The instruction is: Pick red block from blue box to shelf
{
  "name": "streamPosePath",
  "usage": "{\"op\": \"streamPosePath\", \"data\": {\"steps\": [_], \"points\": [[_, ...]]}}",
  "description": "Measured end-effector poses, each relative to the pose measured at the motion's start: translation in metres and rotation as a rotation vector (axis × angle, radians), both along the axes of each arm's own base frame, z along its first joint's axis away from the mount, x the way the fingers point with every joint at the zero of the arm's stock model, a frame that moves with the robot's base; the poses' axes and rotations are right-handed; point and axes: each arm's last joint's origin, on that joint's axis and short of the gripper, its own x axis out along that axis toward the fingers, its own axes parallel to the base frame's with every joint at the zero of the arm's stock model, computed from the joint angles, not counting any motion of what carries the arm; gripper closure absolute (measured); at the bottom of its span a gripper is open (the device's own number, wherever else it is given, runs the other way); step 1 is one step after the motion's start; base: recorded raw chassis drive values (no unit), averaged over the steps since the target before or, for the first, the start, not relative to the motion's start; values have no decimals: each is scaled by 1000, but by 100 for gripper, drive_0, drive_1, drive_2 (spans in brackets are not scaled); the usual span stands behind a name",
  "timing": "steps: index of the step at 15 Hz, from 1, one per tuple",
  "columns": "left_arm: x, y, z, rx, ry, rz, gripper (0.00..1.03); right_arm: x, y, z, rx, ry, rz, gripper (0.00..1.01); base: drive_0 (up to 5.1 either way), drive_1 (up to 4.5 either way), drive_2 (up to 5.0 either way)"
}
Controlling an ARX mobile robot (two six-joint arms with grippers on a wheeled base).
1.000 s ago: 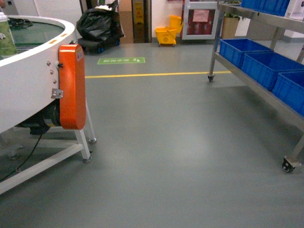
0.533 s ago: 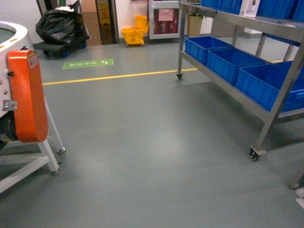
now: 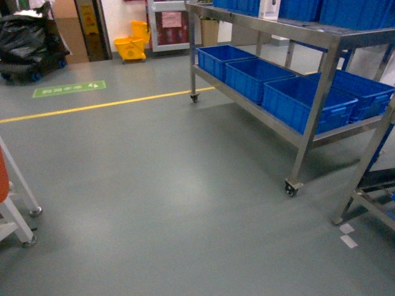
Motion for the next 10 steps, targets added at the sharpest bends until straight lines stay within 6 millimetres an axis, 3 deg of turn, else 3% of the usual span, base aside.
{"op": "streamPosePath", "data": {"steps": [10], "points": [[0, 0, 0, 0, 0, 0, 5, 0, 0, 0, 0, 0, 0, 72, -156, -156, -156]]}}
